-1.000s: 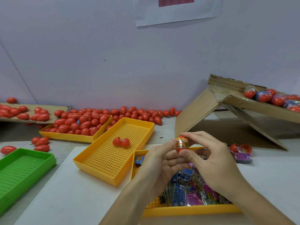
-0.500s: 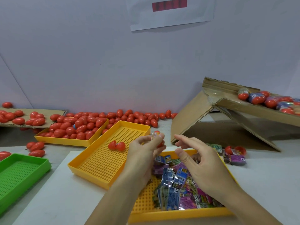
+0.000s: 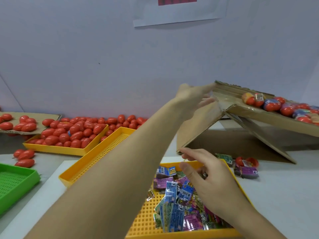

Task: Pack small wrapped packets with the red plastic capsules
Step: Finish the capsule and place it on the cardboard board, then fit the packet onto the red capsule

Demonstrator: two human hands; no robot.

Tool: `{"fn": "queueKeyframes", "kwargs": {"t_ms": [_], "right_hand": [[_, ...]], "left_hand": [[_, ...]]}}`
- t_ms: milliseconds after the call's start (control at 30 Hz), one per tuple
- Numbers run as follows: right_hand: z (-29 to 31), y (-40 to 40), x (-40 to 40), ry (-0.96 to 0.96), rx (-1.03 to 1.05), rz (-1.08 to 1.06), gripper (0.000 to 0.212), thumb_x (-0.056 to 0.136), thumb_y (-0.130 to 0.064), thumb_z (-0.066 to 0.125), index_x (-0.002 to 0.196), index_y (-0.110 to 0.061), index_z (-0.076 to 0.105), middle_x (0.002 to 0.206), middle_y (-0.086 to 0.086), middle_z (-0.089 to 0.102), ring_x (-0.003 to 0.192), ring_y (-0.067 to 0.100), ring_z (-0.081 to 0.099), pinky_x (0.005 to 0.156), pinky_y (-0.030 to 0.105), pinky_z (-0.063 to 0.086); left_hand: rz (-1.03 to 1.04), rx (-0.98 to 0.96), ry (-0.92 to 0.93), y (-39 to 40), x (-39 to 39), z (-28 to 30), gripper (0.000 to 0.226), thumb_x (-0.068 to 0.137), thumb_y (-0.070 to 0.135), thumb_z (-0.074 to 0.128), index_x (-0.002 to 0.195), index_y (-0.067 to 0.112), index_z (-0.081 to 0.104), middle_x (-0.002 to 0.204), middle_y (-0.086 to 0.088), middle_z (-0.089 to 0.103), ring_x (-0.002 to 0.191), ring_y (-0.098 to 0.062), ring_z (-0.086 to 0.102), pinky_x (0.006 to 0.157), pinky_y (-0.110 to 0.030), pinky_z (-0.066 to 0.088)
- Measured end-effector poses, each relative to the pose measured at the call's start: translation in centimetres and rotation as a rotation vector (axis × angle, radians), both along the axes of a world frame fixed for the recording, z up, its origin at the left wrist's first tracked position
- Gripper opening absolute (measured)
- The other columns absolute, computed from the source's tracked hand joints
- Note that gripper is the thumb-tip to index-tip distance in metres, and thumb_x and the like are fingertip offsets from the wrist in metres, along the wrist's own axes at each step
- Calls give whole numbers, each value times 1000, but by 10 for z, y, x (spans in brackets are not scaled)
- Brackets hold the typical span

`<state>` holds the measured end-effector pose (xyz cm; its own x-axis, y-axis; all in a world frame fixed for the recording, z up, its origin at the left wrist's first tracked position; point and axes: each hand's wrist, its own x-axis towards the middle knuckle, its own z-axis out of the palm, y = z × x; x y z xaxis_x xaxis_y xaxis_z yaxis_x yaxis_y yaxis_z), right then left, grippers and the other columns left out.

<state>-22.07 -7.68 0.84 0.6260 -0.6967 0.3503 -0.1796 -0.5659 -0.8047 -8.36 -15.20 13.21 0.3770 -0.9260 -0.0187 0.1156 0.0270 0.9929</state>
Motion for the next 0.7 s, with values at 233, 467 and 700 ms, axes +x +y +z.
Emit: {"fn": "queueKeyframes", "kwargs": {"t_ms": [233, 467, 700], "right_hand": [[-4, -1, 1, -14, -33, 11, 53, 87, -62, 44, 133, -39, 59, 113, -30, 60, 112, -11, 52, 85, 11, 48], [-7, -3, 3, 4, -20, 29, 49, 83, -66, 43, 128, -49, 55, 116, -35, 56, 113, -11, 51, 86, 11, 45], [-6, -4, 3, -24, 12, 36, 43, 84, -65, 44, 123, -52, 55, 114, -35, 56, 111, -8, 53, 83, 16, 49]], "left_hand": [[263, 247, -978, 28, 97, -84, 29, 90, -4, 52, 109, 6, 71, 97, -10, 68, 79, -23, 66, 51, -13, 46], [-7, 493, -1680, 15, 120, -112, 45, 93, 12, 52, 137, 19, 53, 134, -12, 55, 124, -35, 46, 100, -42, 44], [82, 494, -1864, 3, 101, -112, 31, 100, 10, 48, 131, 15, 49, 126, -12, 60, 119, -35, 52, 87, -41, 42]]}}
